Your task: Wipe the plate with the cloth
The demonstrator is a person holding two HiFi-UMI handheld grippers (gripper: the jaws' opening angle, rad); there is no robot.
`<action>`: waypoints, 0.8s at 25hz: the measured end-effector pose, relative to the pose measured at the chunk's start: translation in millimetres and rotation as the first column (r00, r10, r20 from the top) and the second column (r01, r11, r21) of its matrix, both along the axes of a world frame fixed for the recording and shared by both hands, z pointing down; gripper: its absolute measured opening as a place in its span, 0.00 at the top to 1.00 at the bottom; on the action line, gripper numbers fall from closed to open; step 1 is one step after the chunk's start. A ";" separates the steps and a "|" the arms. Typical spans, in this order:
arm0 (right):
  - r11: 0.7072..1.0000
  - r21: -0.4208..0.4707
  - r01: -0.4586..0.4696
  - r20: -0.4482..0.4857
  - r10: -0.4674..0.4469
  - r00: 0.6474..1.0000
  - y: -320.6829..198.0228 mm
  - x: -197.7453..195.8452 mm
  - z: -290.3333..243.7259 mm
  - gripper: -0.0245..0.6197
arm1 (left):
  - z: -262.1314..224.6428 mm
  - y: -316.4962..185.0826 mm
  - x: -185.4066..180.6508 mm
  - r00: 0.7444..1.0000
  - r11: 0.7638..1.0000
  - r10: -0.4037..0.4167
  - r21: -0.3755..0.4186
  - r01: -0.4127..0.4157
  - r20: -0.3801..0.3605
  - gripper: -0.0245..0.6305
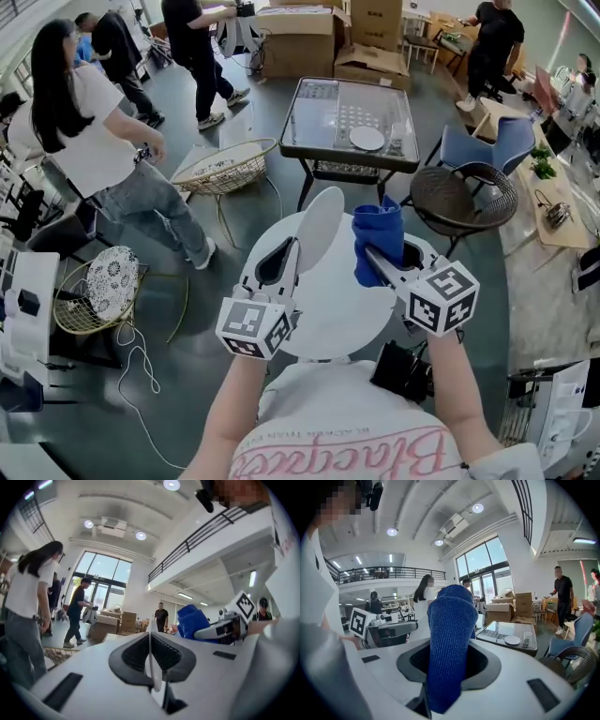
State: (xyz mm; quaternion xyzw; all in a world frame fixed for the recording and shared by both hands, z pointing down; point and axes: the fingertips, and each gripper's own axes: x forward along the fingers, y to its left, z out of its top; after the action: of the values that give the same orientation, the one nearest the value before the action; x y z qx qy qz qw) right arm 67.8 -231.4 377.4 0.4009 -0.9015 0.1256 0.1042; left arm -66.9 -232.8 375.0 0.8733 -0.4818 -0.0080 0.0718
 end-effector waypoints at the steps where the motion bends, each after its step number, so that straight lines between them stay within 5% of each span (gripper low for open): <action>1: 1.000 -0.001 -0.007 0.009 0.007 1.000 1.0 -1.6 1.2 0.74 | 0.0 0.2 -2.4 0.999 1.000 -0.010 -0.023 0.009 -0.046 0.93; 10: 0.998 0.028 -0.051 0.014 0.051 0.999 9.2 -14.9 7.9 0.74 | 7.2 4.0 -17.0 0.972 0.990 -0.061 -0.138 0.029 -0.228 0.93; 20: 0.998 0.022 -0.062 0.023 0.062 0.998 13.4 -14.3 9.3 0.74 | 1.3 9.4 -18.1 0.951 0.989 -0.052 -0.150 0.006 -0.304 0.93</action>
State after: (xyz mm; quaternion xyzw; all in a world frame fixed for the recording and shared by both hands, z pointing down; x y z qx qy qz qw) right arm 53.5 -218.0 386.7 0.4283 -0.8911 0.1228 0.0858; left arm -85.0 -223.4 376.2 0.8466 -0.4768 -0.1089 0.2100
